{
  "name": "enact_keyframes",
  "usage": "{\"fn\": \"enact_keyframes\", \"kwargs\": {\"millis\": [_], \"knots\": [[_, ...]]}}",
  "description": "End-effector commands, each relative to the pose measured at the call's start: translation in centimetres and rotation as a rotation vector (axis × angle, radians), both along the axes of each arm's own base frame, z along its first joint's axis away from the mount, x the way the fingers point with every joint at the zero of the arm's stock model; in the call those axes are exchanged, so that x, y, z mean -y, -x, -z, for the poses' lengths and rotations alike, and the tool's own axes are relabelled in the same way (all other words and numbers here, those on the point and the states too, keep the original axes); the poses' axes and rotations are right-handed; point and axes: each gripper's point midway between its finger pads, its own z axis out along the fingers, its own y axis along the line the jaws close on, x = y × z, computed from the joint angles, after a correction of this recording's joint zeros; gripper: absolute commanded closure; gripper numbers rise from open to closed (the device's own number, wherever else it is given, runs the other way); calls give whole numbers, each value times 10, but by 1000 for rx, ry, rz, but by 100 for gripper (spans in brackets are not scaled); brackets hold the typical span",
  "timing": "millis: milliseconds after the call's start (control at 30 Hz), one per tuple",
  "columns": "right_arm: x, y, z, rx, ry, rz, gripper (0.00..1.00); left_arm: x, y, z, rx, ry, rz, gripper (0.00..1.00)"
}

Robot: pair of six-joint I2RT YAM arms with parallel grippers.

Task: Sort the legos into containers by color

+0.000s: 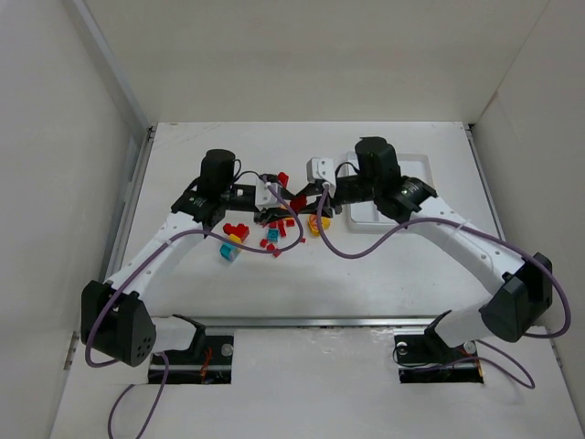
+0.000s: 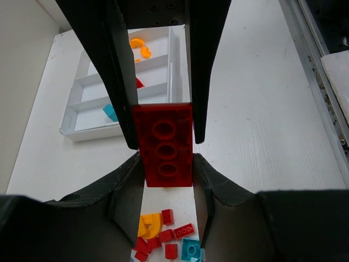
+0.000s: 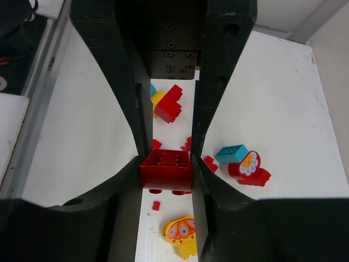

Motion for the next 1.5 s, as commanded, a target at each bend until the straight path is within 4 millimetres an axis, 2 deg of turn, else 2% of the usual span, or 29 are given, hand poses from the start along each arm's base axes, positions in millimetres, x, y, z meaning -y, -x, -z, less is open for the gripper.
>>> {"fn": "enact_keyframes", "kwargs": {"millis": [0,100,133,167,200,267,300,367,400,500,533,633,667,700,733,767,800,833,900,933,1000,1033,1133,1167,1233,1267,1367,1400,1467], "knots": [[-6,-2,-23,32,-28,-6,64,5,8,-24,50,48,43,100],[-6,-2,-20,16,-16,-6,75,4,7,-19,42,40,35,100],[-6,-1,-20,4,-17,-3,87,4,5,-19,44,36,25,100],[-8,-3,-16,-4,-10,-3,95,4,4,-20,53,40,25,63],[-5,-5,-15,-19,-11,10,100,4,4,-16,34,33,14,43],[-2,-14,-19,-59,-31,64,100,2,3,-18,45,31,2,9],[4,-27,-18,-64,-41,116,100,1,2,-12,37,20,-13,0],[15,-43,-11,-154,-63,215,100,-2,-4,-4,18,-1,-55,0],[35,-71,-12,-163,-74,354,100,-3,-5,1,-12,-9,-82,0],[75,-117,3,-296,-95,638,100,-10,-24,8,-51,-34,-219,0],[108,-144,5,-309,-112,793,100,-13,-29,15,-68,-45,-263,0],[157,-180,20,-407,-163,1067,100,-28,-59,25,-91,-62,-470,0],[189,-197,29,-397,-168,1229,100,-32,-66,34,-142,-62,-538,0],[201,-208,40,-420,-171,1310,100,-36,-75,29,-129,-44,-591,0],[213,-214,49,-423,-162,1373,100,-47,-85,34,-127,-58,-679,0],[230,-223,52,-404,-163,1465,100,-50,-91,37,-121,-66,-712,0],[240,-232,65,-412,-134,1513,100,-54,-93,41,-125,-66,-742,0],[243,-237,69,-421,-141,1546,100,-60,-100,40,-108,-69,-790,0],[264,-246,75,-437,-123,1633,100,-68,-101,46,-101,-81,-832,0],[264,-251,93,-475,-91,1656,100,-70,-105,43,-88,-74,-851,0],[279,-254,110,-521,-27,1695,99,-79,-109,42,-70,-77,-904,0],[280,-263,120,-528,2,1716,98,-81,-109,47,-73,-87,-916,0],[287,-270,139,-548,50,1747,94,-84,-109,51,-75,-98,-933,0],[287,-272,151,-563,75,1750,84,-84,-109,51,-83,-94,-936,0],[287,-272,162,-584,111,1753,75,-85,-107,52,-83,-94,-936,0],[286,-277,166,-590,120,1754,72,-83,-106,52,-86,-91,-926,0],[287,-279,169,-600,157,1751,54,-83,-106,52,-86,-91,-926,0],[285,-279,177,-605,179,1736,48,-83,-106,52,-86,-91,-926,0],[284,-279,174,-597,193,1719,43,-83,-106,52,-86,-91,-926,0]]}}
